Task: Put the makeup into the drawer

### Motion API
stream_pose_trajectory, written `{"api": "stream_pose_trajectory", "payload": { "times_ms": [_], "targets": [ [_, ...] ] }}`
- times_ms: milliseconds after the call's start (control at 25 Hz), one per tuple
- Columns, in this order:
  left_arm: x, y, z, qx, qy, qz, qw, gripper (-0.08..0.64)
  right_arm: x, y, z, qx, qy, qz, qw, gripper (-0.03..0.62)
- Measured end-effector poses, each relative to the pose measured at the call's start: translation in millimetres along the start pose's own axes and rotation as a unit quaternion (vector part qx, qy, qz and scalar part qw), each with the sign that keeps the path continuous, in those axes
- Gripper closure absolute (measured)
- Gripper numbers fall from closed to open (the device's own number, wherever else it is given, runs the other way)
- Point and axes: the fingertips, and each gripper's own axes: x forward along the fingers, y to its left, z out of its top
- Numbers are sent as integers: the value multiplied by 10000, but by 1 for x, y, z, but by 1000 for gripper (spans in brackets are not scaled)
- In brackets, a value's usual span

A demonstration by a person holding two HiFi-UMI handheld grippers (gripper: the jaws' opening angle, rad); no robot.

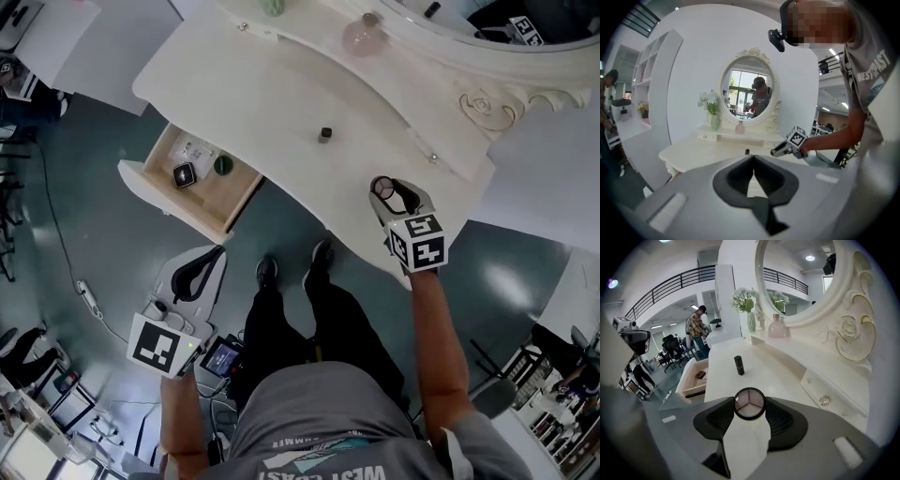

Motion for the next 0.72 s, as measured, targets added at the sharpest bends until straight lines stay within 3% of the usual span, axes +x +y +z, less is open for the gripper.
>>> {"api": "stream_pose_trajectory", "payload": {
  "times_ms": [720],
  "targets": [
    [-94,39,-39,-319,-200,1025,9940,557,42,123,62,-971,-142,861,9914,377]
  ]
}}
